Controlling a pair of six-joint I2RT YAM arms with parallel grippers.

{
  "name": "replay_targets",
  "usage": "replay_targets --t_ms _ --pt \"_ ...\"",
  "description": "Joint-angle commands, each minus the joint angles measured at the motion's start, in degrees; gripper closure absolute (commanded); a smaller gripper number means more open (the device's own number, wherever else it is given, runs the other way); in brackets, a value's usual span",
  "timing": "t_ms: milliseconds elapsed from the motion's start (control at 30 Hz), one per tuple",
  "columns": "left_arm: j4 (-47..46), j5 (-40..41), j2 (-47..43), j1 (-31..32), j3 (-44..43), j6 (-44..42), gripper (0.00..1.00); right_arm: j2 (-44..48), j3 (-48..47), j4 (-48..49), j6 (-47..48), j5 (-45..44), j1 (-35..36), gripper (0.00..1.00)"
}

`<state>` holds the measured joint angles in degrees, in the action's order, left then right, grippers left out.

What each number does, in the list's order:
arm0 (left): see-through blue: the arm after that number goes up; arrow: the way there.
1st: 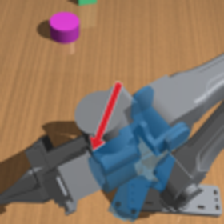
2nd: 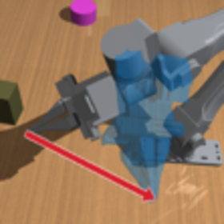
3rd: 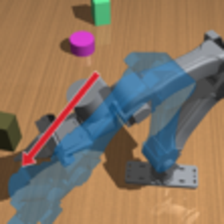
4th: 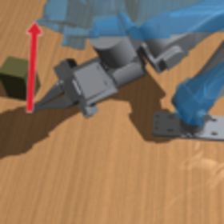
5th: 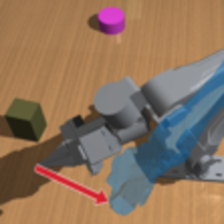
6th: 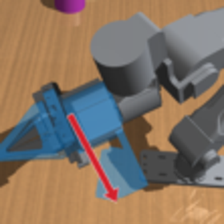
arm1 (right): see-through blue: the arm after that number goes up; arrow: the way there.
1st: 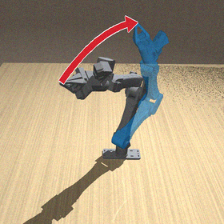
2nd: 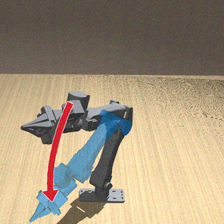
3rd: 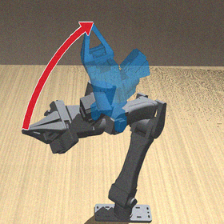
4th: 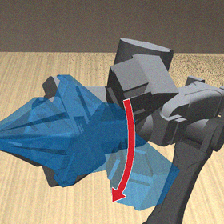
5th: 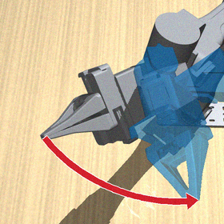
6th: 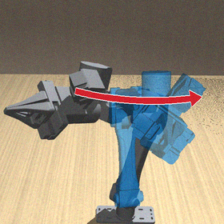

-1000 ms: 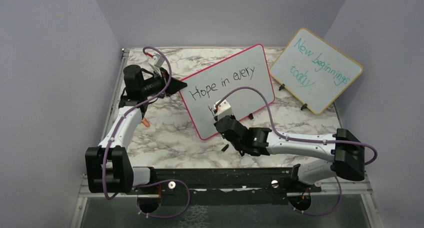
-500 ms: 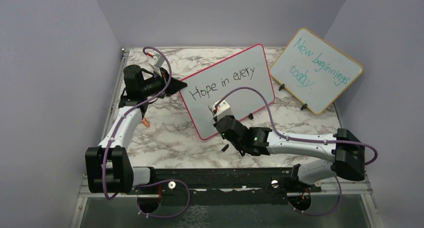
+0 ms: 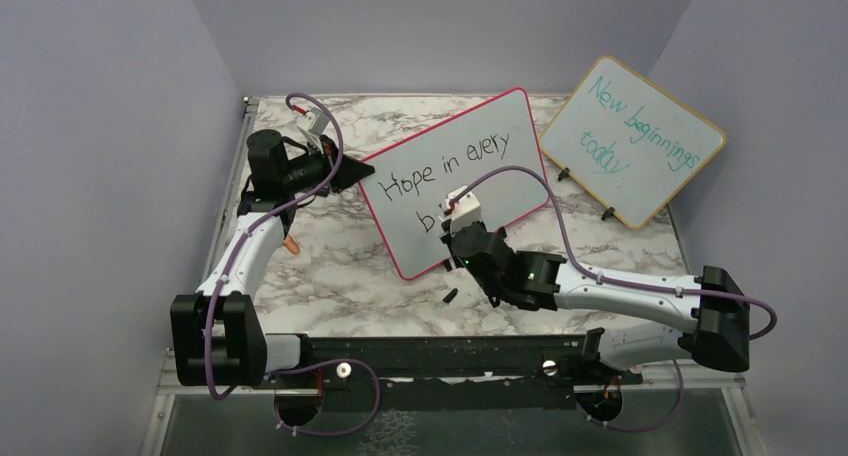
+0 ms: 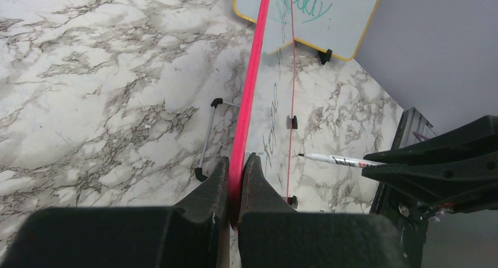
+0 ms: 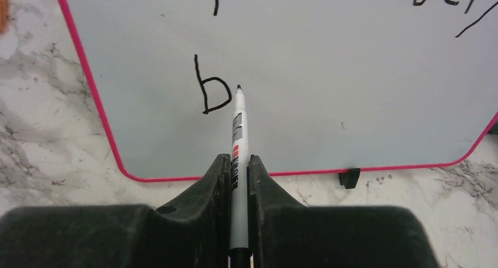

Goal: Write a sentence on the whiteboard

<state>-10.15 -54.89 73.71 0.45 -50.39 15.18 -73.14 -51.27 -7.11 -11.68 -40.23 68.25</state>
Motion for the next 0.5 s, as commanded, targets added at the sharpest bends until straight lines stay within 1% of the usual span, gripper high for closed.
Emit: replay_targets --t_ms 0,267,333,467 --pt "5.68 8.22 2.32 0.34 1.96 -7.53 1.00 1.06 1.79 3.84 1.96 -3.00 -1.97 0.99" --pt "5.84 8.40 2.44 0.34 1.96 -7.62 1.00 -0.28 1.65 6.59 3.15 1.56 -2.62 0.99" --pt "5.76 8.40 2.46 0.34 1.96 -7.66 1.00 -0.22 1.68 8.53 3.23 2.42 -2.63 0.99" --pt "5.84 8.40 2.44 0.34 1.86 -7.62 1.00 -1.00 1.34 8.53 3.32 3.63 -2.64 0.99"
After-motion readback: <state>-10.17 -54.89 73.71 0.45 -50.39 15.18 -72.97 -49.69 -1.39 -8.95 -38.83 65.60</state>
